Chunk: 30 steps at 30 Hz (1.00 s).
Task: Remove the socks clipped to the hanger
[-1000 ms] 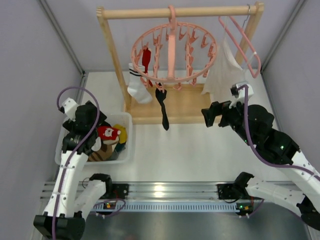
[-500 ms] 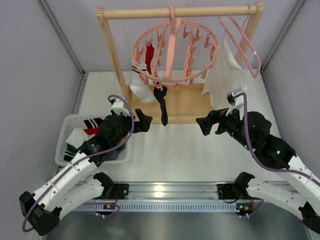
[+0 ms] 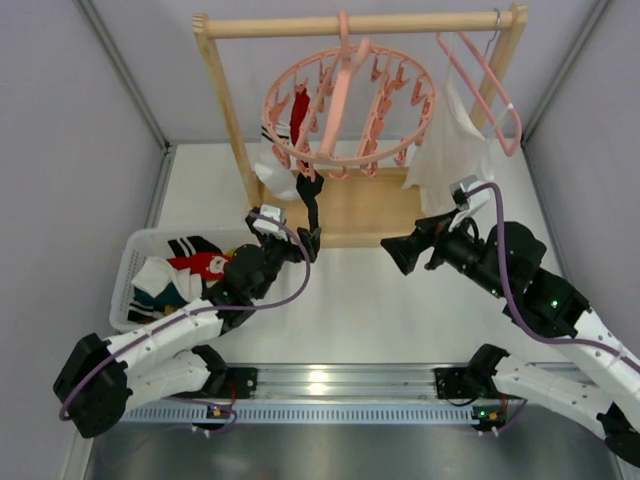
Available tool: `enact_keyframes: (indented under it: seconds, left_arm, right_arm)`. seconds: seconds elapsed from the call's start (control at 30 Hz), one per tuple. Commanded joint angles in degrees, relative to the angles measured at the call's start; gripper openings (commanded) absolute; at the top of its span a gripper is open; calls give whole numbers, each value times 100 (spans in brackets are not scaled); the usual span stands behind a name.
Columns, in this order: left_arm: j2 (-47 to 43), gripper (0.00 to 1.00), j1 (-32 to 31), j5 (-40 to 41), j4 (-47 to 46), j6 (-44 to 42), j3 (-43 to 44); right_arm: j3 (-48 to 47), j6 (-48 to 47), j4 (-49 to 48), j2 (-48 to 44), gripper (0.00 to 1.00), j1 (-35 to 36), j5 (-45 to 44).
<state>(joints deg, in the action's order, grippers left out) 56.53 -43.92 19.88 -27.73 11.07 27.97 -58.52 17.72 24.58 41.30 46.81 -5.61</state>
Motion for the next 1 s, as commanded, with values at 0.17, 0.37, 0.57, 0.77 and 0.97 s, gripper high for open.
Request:
enact_keyframes:
  seconds: [0.17,0.37,0.57,0.77,0.97]
  left_arm:
    - [1122,71,147,69,-1806,-501,183]
    - [1896,44,367,-62,-2237,-413,341]
    - [2230,2,332,-309,-2237,-307,605]
    - [2265,0,-325,814,-2185,-324,675]
    - [2845,0,-1511,2343,-1657,-736,1465]
  right_arm:
    - [-63,109,-603,168,99,-31,428]
    - [-107,101,-647,247,99,-40,534]
    - [-115,65,-744,230,99,-40,526]
    - [-186,171,-937,-16,99,-40,245]
    - [-774,303,-788,176,99,-40,-98]
